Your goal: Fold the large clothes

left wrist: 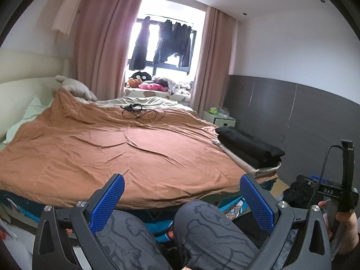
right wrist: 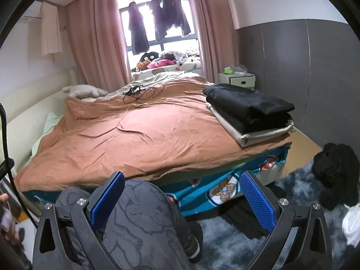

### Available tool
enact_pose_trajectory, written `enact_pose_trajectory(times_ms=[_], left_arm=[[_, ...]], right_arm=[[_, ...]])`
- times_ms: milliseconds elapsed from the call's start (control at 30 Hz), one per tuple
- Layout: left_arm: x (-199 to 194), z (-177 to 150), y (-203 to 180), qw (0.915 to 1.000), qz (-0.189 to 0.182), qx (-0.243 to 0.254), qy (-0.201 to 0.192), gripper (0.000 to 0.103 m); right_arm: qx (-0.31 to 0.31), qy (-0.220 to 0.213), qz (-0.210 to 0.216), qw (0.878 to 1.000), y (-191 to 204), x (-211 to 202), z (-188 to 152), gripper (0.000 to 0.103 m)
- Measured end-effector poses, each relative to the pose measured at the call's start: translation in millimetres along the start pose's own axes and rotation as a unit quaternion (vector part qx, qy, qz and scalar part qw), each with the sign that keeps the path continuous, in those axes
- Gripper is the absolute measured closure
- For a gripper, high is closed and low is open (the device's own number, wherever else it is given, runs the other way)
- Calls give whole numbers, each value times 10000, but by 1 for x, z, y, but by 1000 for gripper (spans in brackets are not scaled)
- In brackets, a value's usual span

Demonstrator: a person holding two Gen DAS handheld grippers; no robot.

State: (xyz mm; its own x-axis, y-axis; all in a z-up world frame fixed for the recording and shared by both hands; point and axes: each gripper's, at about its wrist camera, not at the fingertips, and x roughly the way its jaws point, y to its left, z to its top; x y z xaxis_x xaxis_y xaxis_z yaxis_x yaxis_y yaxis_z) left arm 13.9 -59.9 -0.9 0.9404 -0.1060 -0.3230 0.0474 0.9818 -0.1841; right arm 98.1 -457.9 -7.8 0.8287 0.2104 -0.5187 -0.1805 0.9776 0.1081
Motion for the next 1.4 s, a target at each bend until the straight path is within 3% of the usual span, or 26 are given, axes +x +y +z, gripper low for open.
enact_pose_trajectory(times_ms=[1400], left_arm=[[7,-2,-5,9998,203,1,-6,0]], right_arm=[[98,67,-3,9999,-4,14,-7,0]])
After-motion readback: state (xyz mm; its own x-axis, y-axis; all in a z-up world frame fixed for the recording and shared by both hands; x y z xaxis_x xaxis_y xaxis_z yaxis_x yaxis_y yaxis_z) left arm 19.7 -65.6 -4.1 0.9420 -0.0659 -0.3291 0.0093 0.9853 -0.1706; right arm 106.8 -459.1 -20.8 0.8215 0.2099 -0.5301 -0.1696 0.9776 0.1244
